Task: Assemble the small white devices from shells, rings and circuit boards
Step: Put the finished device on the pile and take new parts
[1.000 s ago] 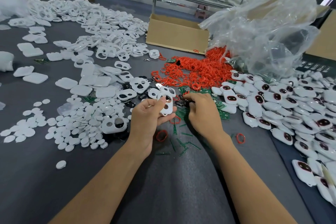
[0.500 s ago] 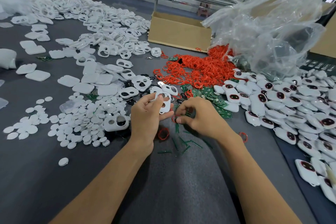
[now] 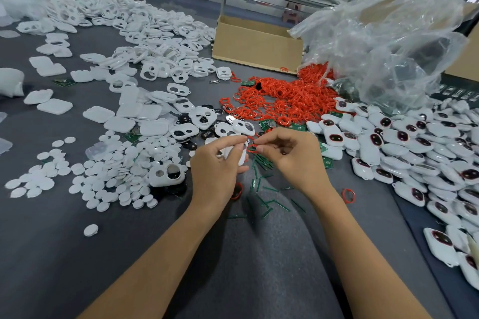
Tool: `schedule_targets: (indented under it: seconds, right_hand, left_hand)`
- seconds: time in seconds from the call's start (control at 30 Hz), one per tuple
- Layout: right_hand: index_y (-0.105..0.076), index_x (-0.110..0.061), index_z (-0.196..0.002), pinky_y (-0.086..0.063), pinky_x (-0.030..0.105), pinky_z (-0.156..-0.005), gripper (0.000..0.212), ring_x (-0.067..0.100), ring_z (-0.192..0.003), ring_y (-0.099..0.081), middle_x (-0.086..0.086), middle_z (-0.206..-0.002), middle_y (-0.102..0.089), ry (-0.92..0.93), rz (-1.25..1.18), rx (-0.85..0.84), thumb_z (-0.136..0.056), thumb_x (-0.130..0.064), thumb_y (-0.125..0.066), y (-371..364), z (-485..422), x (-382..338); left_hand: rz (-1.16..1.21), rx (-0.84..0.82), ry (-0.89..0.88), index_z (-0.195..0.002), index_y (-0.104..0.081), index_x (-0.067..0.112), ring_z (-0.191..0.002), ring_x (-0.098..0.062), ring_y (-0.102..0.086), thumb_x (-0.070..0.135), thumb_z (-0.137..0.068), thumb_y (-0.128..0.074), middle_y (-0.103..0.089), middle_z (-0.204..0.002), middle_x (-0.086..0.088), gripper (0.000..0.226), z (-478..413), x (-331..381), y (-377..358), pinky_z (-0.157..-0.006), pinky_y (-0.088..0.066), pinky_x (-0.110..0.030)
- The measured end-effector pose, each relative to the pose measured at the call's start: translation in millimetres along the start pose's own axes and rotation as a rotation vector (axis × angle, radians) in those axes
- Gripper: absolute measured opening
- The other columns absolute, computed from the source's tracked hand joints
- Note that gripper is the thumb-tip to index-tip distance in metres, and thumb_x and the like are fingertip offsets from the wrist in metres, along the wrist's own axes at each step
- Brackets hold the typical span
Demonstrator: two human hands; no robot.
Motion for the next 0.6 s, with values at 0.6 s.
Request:
schedule_targets:
  seconds: [0.6]
  right_hand:
    - [-0.067,-0.001,-0.103,-0.051,0.017,-0.072,0.026,0.012,-0.074,-0.061,0.010,-0.084,-0.067,-0.040,-0.456,-0.181,-0.078,0.008,-0.068,-12.9,3.1,-8.5]
  left_hand:
    - [0.288,-0.078,0.206,-0.086,-0.075,0.015,-0.071,-0.021,-0.074,0.009,-0.091,-0.066,-0.076,-0.091,-0.006,0.012,1.9,-5.3,-6.8,-0.060,-0.059,-0.024]
Point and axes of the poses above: each hand's wrist, its own z-axis away from the middle knuckle, its own y-axis out of the back of the hand, x = y × z, the point moved 7 cm from there along -z, towards the middle knuckle
